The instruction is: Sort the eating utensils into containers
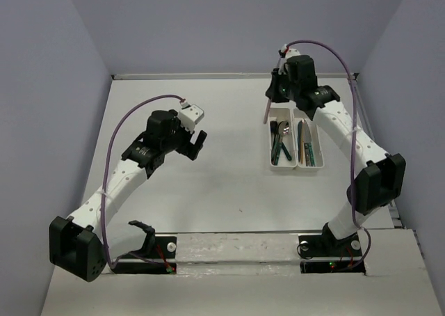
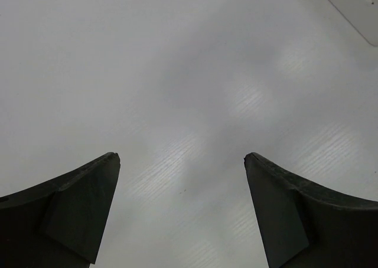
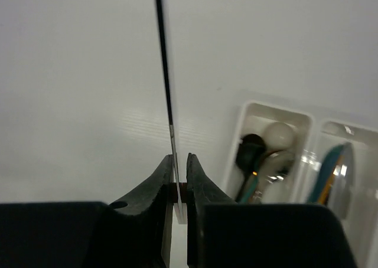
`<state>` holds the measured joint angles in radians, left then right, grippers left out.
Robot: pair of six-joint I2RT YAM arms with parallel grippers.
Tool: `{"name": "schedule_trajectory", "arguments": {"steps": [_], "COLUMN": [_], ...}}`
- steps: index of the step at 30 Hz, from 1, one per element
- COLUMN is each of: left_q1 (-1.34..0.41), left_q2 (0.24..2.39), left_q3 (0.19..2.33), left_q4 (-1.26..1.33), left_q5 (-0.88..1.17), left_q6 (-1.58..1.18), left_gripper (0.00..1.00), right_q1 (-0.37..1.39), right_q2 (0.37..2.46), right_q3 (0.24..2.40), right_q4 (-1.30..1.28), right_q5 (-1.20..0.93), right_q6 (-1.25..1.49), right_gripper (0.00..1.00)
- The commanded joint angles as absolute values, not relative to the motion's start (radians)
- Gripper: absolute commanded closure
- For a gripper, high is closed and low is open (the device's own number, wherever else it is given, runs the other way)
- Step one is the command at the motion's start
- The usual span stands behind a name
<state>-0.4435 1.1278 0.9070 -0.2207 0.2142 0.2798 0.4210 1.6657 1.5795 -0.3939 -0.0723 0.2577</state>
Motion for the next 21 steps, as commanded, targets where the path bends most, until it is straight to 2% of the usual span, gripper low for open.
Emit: {"name": "schedule_trajectory", "arguments": {"steps": [1,7,12,19,21], "left_q1": [-0.382,-0.293,-0.247,-0.232,-0.229], "left_q2": [1.088,1.106,1.111,1.1,1.1], "left_q3": [0.865,0.825,0.785,0.756,0.755], "left_q4": [-0.187,-0.173,-0.149,-0.13,-0.132], "left_q5": [0.175,0.212,0.206,0.203,0.199], "left_q6": [0.298,0.313,0.325,0.336,0.336], "left_gripper": [0.01,0.01,0.01,0.01,0.01], "right_q1": [0.341,0.212,0.166,0.155,0.155], "right_q2": [1.637,1.73,1.788,1.85,1.882], "right_q3": [1.677,1.686,1.658,1.609,1.601], "right_q4": [-0.839,-0.976,-0.943,-0.847,-0.85], "right_q5": [0.206,0.31,0.386,0.328,0.347], "right_q6": [0.106,0.098,0.097,0.077,0.081], "right_gripper": [1.0,1.0,1.0,1.0,0.9]}}
